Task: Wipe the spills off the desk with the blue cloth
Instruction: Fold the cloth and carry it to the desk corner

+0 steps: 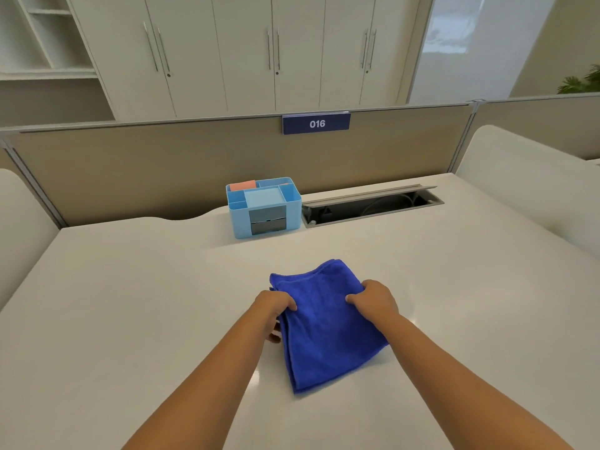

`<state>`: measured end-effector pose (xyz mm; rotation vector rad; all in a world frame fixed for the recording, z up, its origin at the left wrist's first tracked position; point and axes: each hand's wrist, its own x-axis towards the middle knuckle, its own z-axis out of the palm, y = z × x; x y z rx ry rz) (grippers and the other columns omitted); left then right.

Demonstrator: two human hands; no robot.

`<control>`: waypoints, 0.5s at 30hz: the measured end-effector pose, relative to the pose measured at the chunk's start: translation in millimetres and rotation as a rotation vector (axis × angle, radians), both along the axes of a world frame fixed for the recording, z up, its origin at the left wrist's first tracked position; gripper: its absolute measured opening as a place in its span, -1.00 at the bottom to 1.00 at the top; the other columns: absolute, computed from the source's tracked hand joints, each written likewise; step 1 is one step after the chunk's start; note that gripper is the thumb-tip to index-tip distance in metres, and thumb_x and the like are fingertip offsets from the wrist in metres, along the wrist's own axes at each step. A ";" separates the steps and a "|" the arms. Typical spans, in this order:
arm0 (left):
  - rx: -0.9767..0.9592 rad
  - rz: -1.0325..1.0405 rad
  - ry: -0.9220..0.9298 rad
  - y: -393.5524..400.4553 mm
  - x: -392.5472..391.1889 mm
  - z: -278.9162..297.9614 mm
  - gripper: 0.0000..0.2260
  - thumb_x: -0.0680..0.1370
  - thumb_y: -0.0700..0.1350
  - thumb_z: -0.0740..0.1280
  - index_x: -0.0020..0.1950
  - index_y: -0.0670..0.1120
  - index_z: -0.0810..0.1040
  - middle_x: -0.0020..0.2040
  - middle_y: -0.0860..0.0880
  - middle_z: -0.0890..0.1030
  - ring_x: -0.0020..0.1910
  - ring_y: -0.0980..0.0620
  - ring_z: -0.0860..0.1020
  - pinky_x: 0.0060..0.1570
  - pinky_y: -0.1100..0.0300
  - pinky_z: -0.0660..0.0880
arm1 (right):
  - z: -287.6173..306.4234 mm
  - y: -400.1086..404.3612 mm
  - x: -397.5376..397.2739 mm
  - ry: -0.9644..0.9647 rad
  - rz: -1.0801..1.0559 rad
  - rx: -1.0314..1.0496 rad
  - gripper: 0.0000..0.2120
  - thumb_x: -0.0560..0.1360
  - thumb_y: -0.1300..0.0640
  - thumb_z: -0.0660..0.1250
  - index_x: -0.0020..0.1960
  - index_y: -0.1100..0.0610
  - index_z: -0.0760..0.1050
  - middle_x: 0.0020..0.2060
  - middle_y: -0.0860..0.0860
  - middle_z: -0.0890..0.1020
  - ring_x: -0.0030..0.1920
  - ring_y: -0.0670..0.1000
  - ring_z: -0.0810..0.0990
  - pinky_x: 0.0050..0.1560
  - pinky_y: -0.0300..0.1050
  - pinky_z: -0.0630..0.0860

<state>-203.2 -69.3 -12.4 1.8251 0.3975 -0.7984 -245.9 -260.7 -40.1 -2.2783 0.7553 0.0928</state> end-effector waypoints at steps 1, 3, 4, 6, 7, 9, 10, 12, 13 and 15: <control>-0.027 0.007 0.008 -1.8 0.4 2.4 -0.65 0.45 -0.26 0.27 0.24 -0.18 0.37 0.15 -0.20 0.54 0.02 -0.18 0.54 -0.11 -0.05 0.48 | 3.9 -1.1 -0.6 -0.014 -0.009 0.008 -0.88 0.43 0.11 0.30 -0.18 0.15 0.41 -0.26 0.02 0.52 -0.25 0.05 0.48 -0.27 -0.16 0.38; -0.079 0.053 -0.015 -5.6 2.9 6.7 -0.64 0.47 -0.30 0.26 0.26 -0.20 0.37 0.21 -0.21 0.53 0.07 -0.19 0.53 -0.09 -0.05 0.48 | 13.0 -5.0 0.5 -0.039 -0.030 0.018 -0.87 0.42 0.10 0.32 -0.16 0.16 0.44 -0.23 0.05 0.55 -0.22 0.07 0.51 -0.22 -0.12 0.42; -0.100 0.083 -0.036 -8.4 4.5 7.9 -0.63 0.47 -0.32 0.27 0.27 -0.22 0.38 0.21 -0.22 0.53 0.07 -0.20 0.53 -0.10 -0.05 0.49 | 17.5 -8.6 1.8 -0.050 -0.042 0.022 -0.86 0.42 0.09 0.32 -0.15 0.17 0.46 -0.22 0.06 0.57 -0.21 0.09 0.54 -0.20 -0.09 0.45; -0.142 0.123 -0.071 -15.7 6.4 11.5 -0.62 0.44 -0.36 0.28 0.26 -0.24 0.40 0.19 -0.23 0.54 0.07 -0.21 0.55 -0.13 -0.04 0.51 | 25.7 -18.5 4.9 -0.065 -0.061 0.023 -0.80 0.42 0.08 0.33 -0.07 0.21 0.52 -0.14 0.10 0.63 -0.13 0.12 0.61 -0.12 -0.04 0.52; -0.165 0.137 -0.082 -20.0 7.8 13.0 -0.62 0.44 -0.37 0.29 0.24 -0.24 0.41 0.18 -0.23 0.55 0.08 -0.22 0.56 -0.14 -0.03 0.52 | 29.1 -24.3 7.5 -0.070 -0.067 0.025 -0.77 0.42 0.07 0.34 -0.02 0.21 0.54 -0.10 0.11 0.65 -0.08 0.13 0.63 -0.08 -0.02 0.54; -0.208 0.153 -0.095 -33.4 11.3 17.9 -0.62 0.43 -0.38 0.31 0.24 -0.25 0.41 0.16 -0.23 0.55 0.04 -0.20 0.56 -0.18 0.00 0.52 | 33.9 -40.5 12.1 -0.083 -0.074 0.042 -0.74 0.42 0.06 0.35 0.02 0.21 0.55 -0.06 0.12 0.65 -0.04 0.14 0.64 -0.04 -0.02 0.56; -0.227 0.164 -0.098 -37.9 13.6 20.6 -0.61 0.42 -0.38 0.33 0.24 -0.25 0.41 0.16 -0.23 0.56 0.03 -0.20 0.57 -0.17 0.01 0.52 | 35.8 -46.2 15.0 -0.091 -0.071 0.054 -0.74 0.42 0.06 0.36 0.03 0.21 0.55 -0.06 0.13 0.65 -0.04 0.14 0.64 -0.03 -0.02 0.56; -0.250 0.152 -0.093 -56.0 20.0 24.9 -0.55 0.38 -0.37 0.40 0.26 -0.25 0.42 0.17 -0.22 0.57 0.07 -0.20 0.58 -0.07 0.00 0.54 | 40.5 -66.3 20.1 -0.100 -0.073 0.068 -0.73 0.43 0.06 0.37 0.04 0.21 0.56 -0.05 0.12 0.65 -0.03 0.14 0.63 0.00 -0.02 0.56; -0.248 0.130 -0.083 -62.5 22.0 26.9 -0.52 0.36 -0.38 0.42 0.26 -0.24 0.43 0.19 -0.21 0.57 0.10 -0.20 0.58 0.00 -0.01 0.55 | 42.2 -74.3 22.8 -0.101 -0.075 0.075 -0.73 0.43 0.05 0.38 0.05 0.20 0.56 -0.04 0.12 0.65 -0.03 0.13 0.63 0.01 -0.02 0.56; -0.249 0.070 -0.060 -98.7 27.7 27.3 -0.47 0.33 -0.40 0.44 0.28 -0.24 0.42 0.23 -0.20 0.54 0.16 -0.20 0.56 0.11 -0.02 0.53 | 44.6 -113.2 28.2 -0.098 -0.100 0.087 -0.72 0.43 0.05 0.39 0.05 0.20 0.56 -0.03 0.12 0.65 -0.05 0.11 0.62 0.01 -0.03 0.55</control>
